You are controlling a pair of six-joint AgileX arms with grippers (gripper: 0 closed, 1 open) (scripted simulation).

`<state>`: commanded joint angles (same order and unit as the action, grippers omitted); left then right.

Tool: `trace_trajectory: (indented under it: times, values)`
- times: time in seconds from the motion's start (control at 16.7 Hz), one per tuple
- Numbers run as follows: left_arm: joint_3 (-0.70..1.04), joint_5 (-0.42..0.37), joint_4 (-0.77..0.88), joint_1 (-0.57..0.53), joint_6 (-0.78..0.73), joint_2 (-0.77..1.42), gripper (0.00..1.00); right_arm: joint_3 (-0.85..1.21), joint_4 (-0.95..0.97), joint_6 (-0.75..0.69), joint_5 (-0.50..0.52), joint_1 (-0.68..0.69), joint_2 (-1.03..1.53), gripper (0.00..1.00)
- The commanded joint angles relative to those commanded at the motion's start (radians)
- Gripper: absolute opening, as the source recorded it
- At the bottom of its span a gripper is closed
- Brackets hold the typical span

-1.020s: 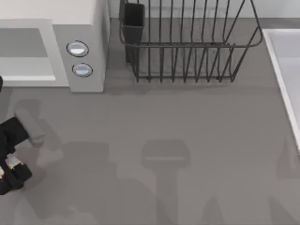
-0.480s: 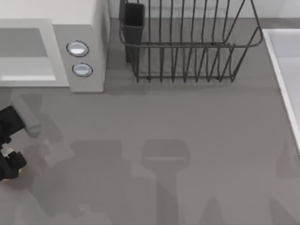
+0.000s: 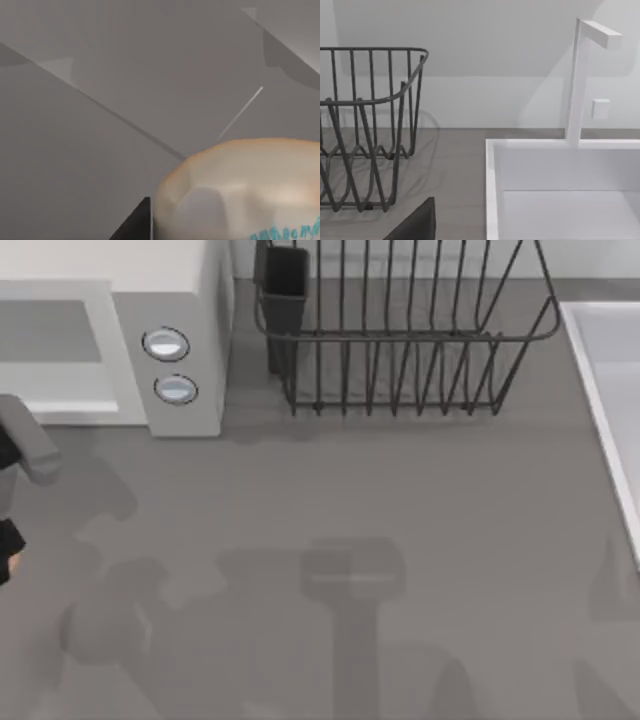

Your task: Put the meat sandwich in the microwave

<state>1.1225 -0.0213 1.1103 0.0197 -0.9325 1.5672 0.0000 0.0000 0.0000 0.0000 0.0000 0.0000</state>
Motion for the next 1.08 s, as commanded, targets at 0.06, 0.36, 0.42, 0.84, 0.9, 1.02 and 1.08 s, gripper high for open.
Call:
trace_trajectory:
  times: [0.06, 0.36, 0.42, 0.84, 0.9, 1.02, 1.08]
  values:
    - [0.0, 0.0, 0.0, 0.0, 0.0, 0.0, 0.0, 0.0, 0.0, 0.0, 0.0, 0.0, 0.0, 1.0]
    - [-0.004, -0.002, -0.032, 0.01, 0.008, 0.007, 0.0, 0.0, 0.0, 0.0, 0.0, 0.0, 0.0, 1.0]
    - [-0.007, -0.005, -0.062, 0.017, 0.019, 0.011, 0.0, 0.0, 0.0, 0.0, 0.0, 0.0, 0.0, 1.0]
    - [-0.072, -0.039, -0.491, 0.105, 0.17, 0.085, 0.0, 0.0, 0.0, 0.0, 0.0, 0.0, 0.0, 1.0]
    - [-0.09, -0.045, -0.571, 0.119, 0.2, 0.103, 0.0, 0.0, 0.0, 0.0, 0.0, 0.0, 0.0, 1.0]
    - [-0.131, -0.058, -0.738, 0.144, 0.265, 0.144, 0.0, 0.0, 0.0, 0.0, 0.0, 0.0, 0.0, 1.0]
    - [-0.152, -0.065, -0.824, 0.155, 0.299, 0.165, 0.0, 0.0, 0.0, 0.0, 0.0, 0.0, 0.0, 1.0]
